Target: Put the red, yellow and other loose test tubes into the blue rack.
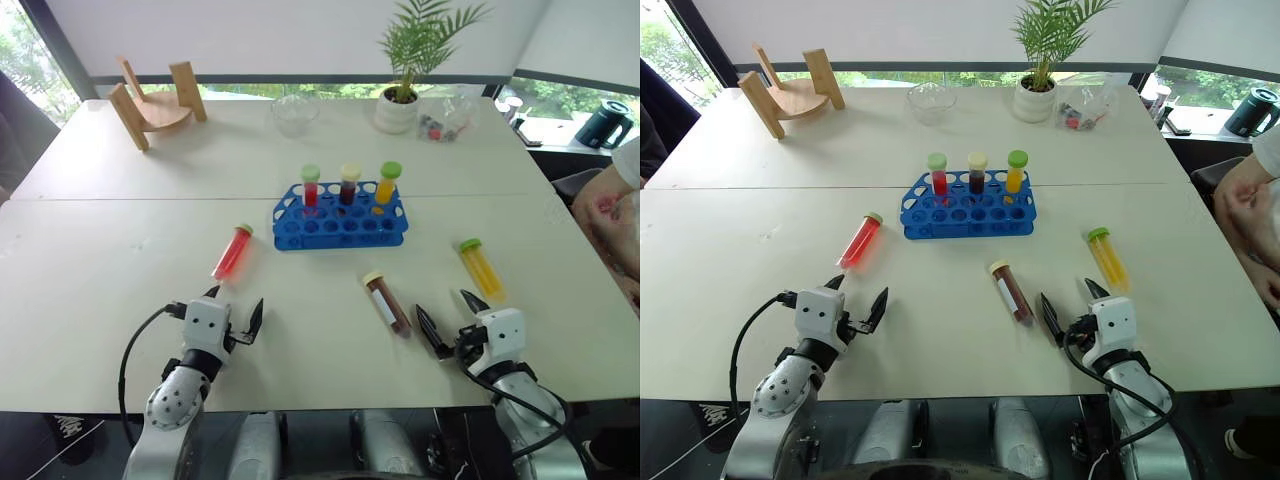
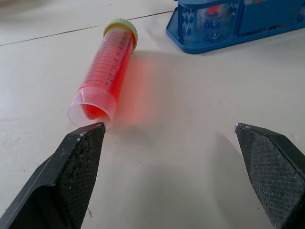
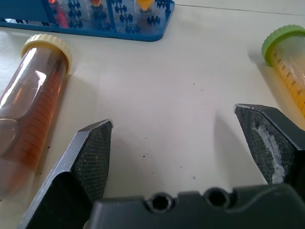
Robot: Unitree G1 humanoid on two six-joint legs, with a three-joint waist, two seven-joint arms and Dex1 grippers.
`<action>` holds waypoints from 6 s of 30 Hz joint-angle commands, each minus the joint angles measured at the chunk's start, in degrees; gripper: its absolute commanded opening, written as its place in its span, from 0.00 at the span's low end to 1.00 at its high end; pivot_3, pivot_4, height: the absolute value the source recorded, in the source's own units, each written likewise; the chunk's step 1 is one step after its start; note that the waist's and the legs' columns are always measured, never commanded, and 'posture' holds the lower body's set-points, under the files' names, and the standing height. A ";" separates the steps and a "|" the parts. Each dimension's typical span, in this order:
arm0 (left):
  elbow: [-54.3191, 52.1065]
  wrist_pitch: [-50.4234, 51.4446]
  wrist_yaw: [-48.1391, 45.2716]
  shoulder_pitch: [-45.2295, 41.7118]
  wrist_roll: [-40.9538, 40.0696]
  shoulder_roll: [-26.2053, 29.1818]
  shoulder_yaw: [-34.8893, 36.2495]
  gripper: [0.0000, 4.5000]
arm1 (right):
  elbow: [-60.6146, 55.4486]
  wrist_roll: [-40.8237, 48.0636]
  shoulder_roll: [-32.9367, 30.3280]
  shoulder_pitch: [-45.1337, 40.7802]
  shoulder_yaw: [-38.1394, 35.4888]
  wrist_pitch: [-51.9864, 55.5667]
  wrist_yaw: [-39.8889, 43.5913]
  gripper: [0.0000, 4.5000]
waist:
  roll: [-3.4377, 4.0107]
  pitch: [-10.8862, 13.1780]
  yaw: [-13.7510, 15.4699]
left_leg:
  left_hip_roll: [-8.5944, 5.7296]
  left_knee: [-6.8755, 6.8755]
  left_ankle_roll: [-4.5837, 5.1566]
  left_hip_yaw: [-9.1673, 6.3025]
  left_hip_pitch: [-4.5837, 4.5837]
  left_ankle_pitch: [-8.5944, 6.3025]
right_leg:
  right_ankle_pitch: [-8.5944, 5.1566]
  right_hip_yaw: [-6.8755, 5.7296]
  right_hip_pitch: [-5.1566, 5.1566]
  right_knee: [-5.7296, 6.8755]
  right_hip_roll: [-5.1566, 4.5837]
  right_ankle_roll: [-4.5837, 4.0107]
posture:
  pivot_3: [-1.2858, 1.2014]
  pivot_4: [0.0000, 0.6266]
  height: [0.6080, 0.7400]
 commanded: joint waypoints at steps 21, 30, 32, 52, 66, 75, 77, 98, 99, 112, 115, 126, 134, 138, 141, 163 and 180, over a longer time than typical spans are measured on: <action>-3.08 0.33 -0.73 0.57 -1.47 -0.26 0.00 0.99 | -2.24 0.68 -1.98 0.54 -2.07 -0.56 1.16 1.00 | 0.00 0.00 -0.01 | 0.00 0.00 0.00 0.00 0.00 0.00 | 0.00 0.00 0.00 0.00 0.00 0.00 | 0.52 0.24 1.00; -5.54 1.33 -2.76 0.28 -2.22 1.83 0.85 0.99 | -4.80 1.20 -4.72 0.10 -2.91 1.52 2.99 1.00 | 0.00 0.00 -0.02 | 0.00 0.00 0.00 0.00 -0.01 0.00 | 0.00 0.00 -0.01 0.00 0.00 0.00 | 0.52 0.24 1.00; -8.50 4.22 -5.31 -0.36 -4.81 4.28 2.42 0.99 | -7.87 1.80 -7.03 -0.66 -3.73 5.13 3.97 1.00 | 0.00 0.00 -0.02 | 0.00 0.00 0.00 0.00 -0.03 0.00 | 0.00 0.00 -0.03 0.00 0.00 0.00 | 0.52 0.24 1.00; 1.77 31.70 -54.41 -39.75 -45.13 45.06 11.24 0.99 | 15.68 20.57 -41.46 -65.57 14.76 85.11 17.80 1.00 | 0.01 0.19 -0.38 | -0.02 -0.11 0.12 0.10 -0.43 -0.05 | 0.04 -0.03 -0.56 -0.05 0.02 -0.03 | 0.52 0.24 1.00; 0.67 31.32 -54.68 -41.10 -44.39 45.52 11.68 1.00 | 42.07 9.15 -36.96 -75.35 32.73 69.67 28.56 0.88 | 0.10 0.27 -0.58 | -0.01 -0.03 0.24 0.15 -0.51 -0.12 | 0.12 -0.01 -0.66 0.08 0.04 0.30 | 0.52 0.24 1.00; 0.03 31.58 -53.91 -40.39 -44.20 46.03 12.35 1.00 | 45.99 4.44 -34.87 -76.98 35.21 67.62 34.74 0.17 | 0.13 0.29 -0.43 | -0.01 -0.05 0.23 0.13 -0.51 -0.12 | 0.13 -0.02 -0.67 0.09 0.06 0.32 | 0.52 0.24 1.00; 0.02 31.72 -53.11 -40.03 -44.04 45.97 13.01 1.00 | 44.26 4.83 -34.57 -77.46 31.70 66.91 33.85 0.17 | 0.13 0.29 -0.45 | -0.01 -0.04 0.23 0.13 -0.51 -0.12 | 0.13 -0.02 -0.67 0.09 0.06 0.32 | 0.52 0.24 1.00; -0.97 33.93 -44.91 -40.12 -45.68 42.74 13.60 1.00 | 14.14 9.67 3.78 -43.21 -1.37 4.49 11.84 0.17 | 0.25 0.39 -0.58 | -0.02 -0.01 0.09 0.02 -0.39 -0.03 | 0.15 -0.05 -0.51 0.23 0.07 0.36 | 0.52 0.24 1.00; -0.74 33.94 -44.95 -40.54 -45.61 42.65 13.29 1.00 | 15.94 9.48 4.60 -43.39 -1.38 2.99 11.13 0.17 | 0.25 0.39 -0.73 | -0.01 -0.01 0.08 0.03 -0.36 -0.03 | 0.15 -0.04 -0.49 0.24 0.08 0.36 | 0.52 0.24 1.00; -0.36 33.34 -44.49 -41.54 -44.78 42.35 12.15 1.00 | 29.28 8.26 4.68 -47.56 0.51 -7.21 12.11 0.17 | 0.26 0.40 -1.86 | 0.01 -0.04 0.03 -0.05 -0.31 0.00 | 0.15 -0.04 -0.50 0.42 0.13 0.34 | 0.52 0.24 1.00; -0.81 33.37 -43.84 -41.25 -44.85 42.01 12.25 1.00 | 30.27 8.24 4.92 -48.17 1.34 -7.86 12.99 0.17 | 0.25 0.39 -1.82 | 0.01 -0.04 0.03 -0.04 -0.31 0.00 | 0.15 -0.04 -0.50 0.42 0.12 0.34 | 0.52 0.24 1.00; -2.65 33.68 -42.11 -39.63 -45.70 41.89 13.55 1.00 | 31.74 8.26 5.13 -48.67 2.59 -8.06 13.55 0.17 | 0.26 0.40 -1.92 | 0.01 -0.04 0.03 -0.05 -0.31 0.00 | 0.15 -0.04 -0.51 0.45 0.13 0.34 | 0.52 0.24 1.00; -3.06 33.73 -41.44 -39.25 -45.95 41.60 13.28 1.00 | 31.53 8.56 4.94 -47.33 2.64 -6.74 13.89 0.72 | 0.26 0.40 -1.84 | 0.01 -0.04 0.03 -0.05 -0.30 0.00 | 0.15 -0.03 -0.51 0.46 0.12 0.34 | 0.52 0.24 1.00; -3.06 33.74 -41.22 -39.31 -45.98 41.22 12.88 1.00 | 22.86 6.11 -0.06 -43.95 2.24 -1.15 12.20 1.00 | 0.27 0.40 -1.56 | 0.00 -0.04 0.03 -0.07 -0.32 0.00 | 0.15 -0.04 -0.51 0.46 0.11 0.34 | 0.52 0.24 1.00; -3.10 33.72 -41.44 -38.72 -46.00 40.98 12.79 1.00 | 8.87 6.69 -11.21 -39.75 1.90 14.60 15.40 1.00 | 0.31 0.43 -1.27 | -0.08 -0.01 0.02 -0.05 -0.35 0.00 | 0.15 -0.03 -0.51 0.45 0.00 0.34 | 0.52 0.24 1.00; -3.26 32.01 -43.08 -36.68 -43.51 38.89 10.98 1.00 | 3.87 44.15 -27.03 -68.81 27.50 89.87 5.02 1.00 | 0.14 0.50 -1.57 | -0.03 0.00 0.09 -0.01 -0.53 -0.03 | 0.16 -0.01 -0.62 0.21 0.03 0.30 | 0.52 0.24 1.00; -3.71 32.36 -41.09 -36.77 -43.77 39.26 11.88 1.00 | -1.57 45.28 -21.11 -64.23 28.26 89.87 -7.61 0.18 | 0.06 0.45 -1.76 | 0.02 -0.02 0.11 -0.07 -0.43 -0.03 | 0.16 -0.03 -0.58 0.27 0.14 0.31 | 0.52 0.24 1.00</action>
